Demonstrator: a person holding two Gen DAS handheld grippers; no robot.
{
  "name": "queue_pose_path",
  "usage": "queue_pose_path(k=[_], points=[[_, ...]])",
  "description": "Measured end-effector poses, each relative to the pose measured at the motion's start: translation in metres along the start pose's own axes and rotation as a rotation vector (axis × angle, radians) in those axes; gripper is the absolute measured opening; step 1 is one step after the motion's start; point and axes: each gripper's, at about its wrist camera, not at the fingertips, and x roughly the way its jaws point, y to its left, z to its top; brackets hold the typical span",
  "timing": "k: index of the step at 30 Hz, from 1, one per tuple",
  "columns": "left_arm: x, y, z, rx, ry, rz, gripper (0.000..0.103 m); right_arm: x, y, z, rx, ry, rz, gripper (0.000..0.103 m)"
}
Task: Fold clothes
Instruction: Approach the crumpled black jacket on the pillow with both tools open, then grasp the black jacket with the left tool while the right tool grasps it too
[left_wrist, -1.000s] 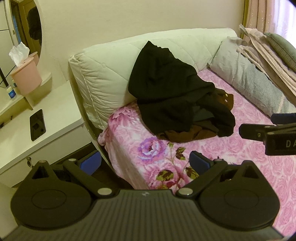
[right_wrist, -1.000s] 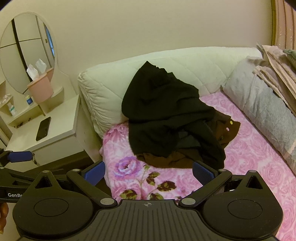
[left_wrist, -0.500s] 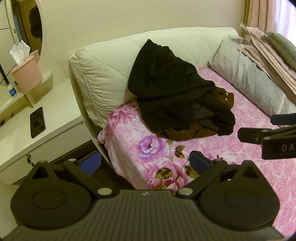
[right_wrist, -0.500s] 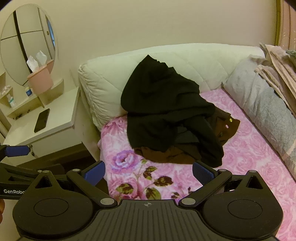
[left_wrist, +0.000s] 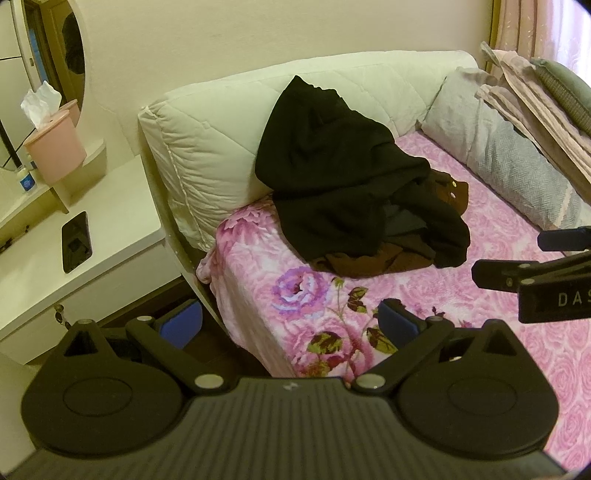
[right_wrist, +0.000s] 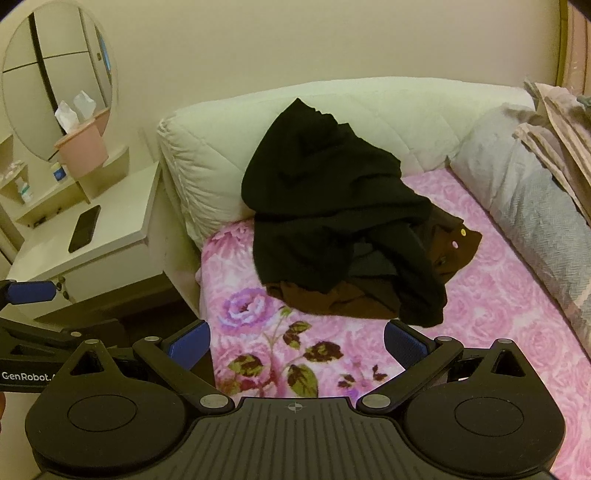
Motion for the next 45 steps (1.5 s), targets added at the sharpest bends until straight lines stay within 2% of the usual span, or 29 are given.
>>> queue_pose_path(k=[4,10,14,19,21,25,32,35,38,40,45], points=[[-0.001,-0.002,0.004,0.013,-0.002,0.007,0.1,0.0,-0.007,-0.002,0.006,-0.002,0.014,0.103],[0.009,0.001,0.019,0.084,-0.023,0.011,0.1,0.002,-0.02,0.002,0.026,-0.017,0.003,0.103],[0.053,0.016,0.049,0.143,-0.047,-0.033,0.1,0.016,-0.028,0.015,0.031,-0.026,-0.023,0.103],[0.108,0.034,0.087,0.217,-0.077,-0.087,0.1,0.052,-0.036,0.046,0.007,-0.035,-0.057,0.103],[0.132,0.041,0.103,0.246,-0.089,-0.109,0.1,0.074,-0.041,0.063,-0.019,-0.027,-0.081,0.103],[0.205,0.05,0.156,0.291,-0.111,-0.153,0.1,0.125,-0.056,0.101,-0.041,-0.001,-0.123,0.103],[0.321,0.046,0.23,0.428,-0.176,-0.156,0.1,0.237,-0.099,0.16,-0.003,0.067,-0.152,0.103],[0.357,0.036,0.244,0.512,-0.229,-0.147,0.1,0.28,-0.114,0.178,-0.001,0.081,-0.147,0.103],[0.384,0.026,0.249,0.582,-0.244,-0.133,0.099,0.324,-0.129,0.195,0.011,0.079,-0.137,0.103],[0.401,0.02,0.253,0.624,-0.25,-0.126,0.095,0.349,-0.139,0.204,0.023,0.081,-0.14,0.103],[0.415,0.019,0.263,0.613,-0.211,-0.164,0.087,0.405,-0.161,0.219,0.088,0.106,-0.131,0.102]])
